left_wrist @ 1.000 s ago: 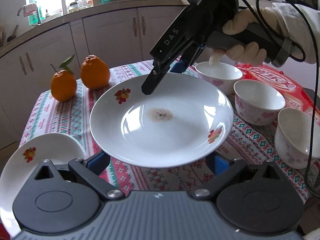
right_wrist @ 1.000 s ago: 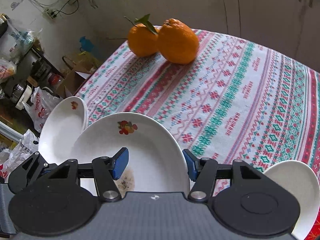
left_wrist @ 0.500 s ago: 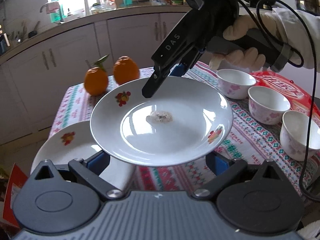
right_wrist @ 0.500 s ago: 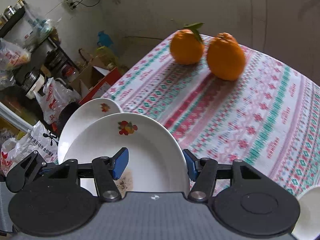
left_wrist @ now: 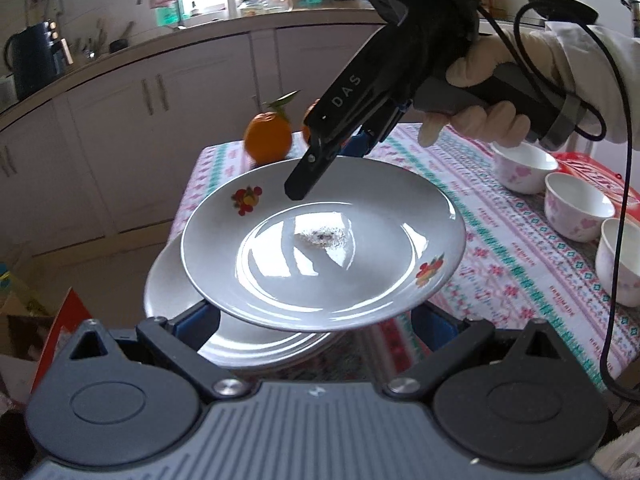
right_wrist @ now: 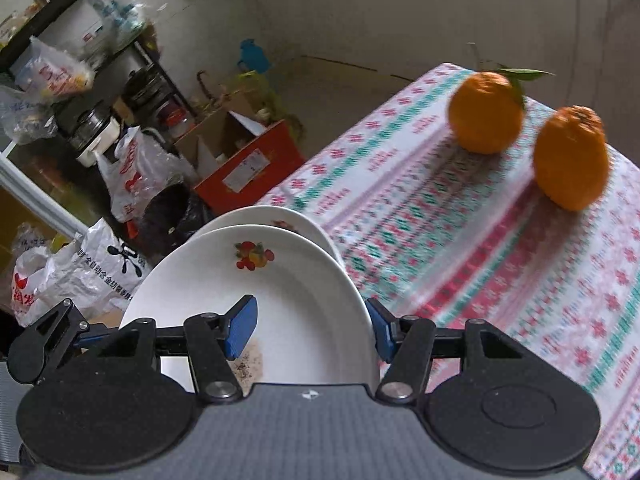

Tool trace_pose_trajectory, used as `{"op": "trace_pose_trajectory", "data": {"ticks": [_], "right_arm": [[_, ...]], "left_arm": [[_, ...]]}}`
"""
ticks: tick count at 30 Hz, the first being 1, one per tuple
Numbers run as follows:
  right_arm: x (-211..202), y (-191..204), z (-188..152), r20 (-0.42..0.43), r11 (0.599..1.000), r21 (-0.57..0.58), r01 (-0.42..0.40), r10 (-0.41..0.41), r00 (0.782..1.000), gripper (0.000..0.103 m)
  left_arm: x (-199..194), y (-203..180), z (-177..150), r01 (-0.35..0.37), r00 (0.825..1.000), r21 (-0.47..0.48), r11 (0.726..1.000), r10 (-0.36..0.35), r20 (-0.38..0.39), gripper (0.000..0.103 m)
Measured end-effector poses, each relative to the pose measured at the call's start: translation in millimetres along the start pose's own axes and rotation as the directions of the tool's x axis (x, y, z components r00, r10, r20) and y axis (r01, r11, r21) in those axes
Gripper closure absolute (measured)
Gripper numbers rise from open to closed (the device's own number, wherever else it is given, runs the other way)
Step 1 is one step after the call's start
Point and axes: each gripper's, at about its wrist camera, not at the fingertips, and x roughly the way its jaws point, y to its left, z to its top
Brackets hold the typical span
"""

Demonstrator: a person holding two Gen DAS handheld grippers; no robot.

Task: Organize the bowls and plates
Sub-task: 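Lift the stained plate with the right gripper and carry it toward the plate stack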

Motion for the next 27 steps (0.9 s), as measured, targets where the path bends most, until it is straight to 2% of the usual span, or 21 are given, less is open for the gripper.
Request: {"op": "trace_pose_trajectory", "data": {"ticks": [12,27], "right_arm": [[37.7,20.4,16.0,-0.048,0.999,-0.035,-0.04,0.038,0.998,0.038],[52.4,15.0,16.2,-0.069,0.999,-0.011,-0.036,0.035,0.997,0.038]], "left_arm": [[-5.9,24.4,-15.0,-0.042,0.999,-0.046,0.998,0.041,-0.025,0.002],[6.2,36.6,-15.1,-0.031,0.998,-0.064,0.997,0.028,-0.054,0.002]]}}
